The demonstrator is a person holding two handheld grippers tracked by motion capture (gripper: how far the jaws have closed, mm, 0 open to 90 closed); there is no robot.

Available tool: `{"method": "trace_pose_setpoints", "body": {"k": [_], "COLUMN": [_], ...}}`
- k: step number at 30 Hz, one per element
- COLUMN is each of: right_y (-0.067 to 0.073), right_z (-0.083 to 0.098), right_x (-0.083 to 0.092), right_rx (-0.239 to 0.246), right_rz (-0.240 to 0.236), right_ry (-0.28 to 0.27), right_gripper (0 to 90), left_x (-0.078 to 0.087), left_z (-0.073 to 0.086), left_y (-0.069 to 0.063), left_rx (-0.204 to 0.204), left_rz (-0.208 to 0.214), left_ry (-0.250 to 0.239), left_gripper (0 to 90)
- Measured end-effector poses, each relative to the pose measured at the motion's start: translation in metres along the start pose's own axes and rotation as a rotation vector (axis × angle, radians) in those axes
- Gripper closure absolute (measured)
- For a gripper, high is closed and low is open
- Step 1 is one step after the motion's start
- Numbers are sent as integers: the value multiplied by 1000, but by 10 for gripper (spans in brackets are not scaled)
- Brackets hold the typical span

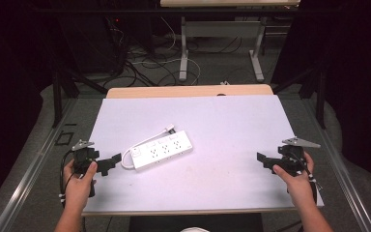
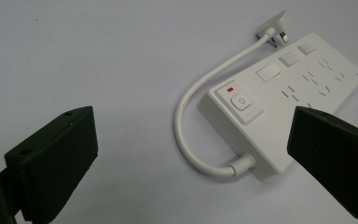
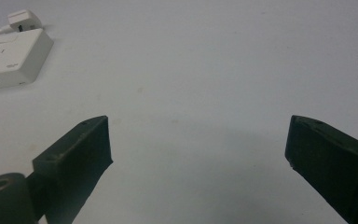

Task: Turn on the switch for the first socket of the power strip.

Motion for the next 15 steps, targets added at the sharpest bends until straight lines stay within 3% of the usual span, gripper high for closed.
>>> {"method": "trace_pose_setpoints", "body": {"k": [15], "right_y": [-1], "right_z": [1], "right_x": [-1], "right_rx": [3], "right_rz": [1], "right_ry": [-1], "right_gripper": [64], "left_x": [-5], "left_z": [11], "left_y": [9], "left_rx": [-10], "left_rz": [-25], "left_ry": [0], "left_gripper": [15]}}
Point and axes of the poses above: each handheld gripper's, and its own axes: x roughly backward along the jaws, z roughly out of its underside, y roughly to its left, the point moved 5 cm from there along -x, roughly forward along the jaws, and after that the axes turned 3 degrees about z, right-handed, at the moved point
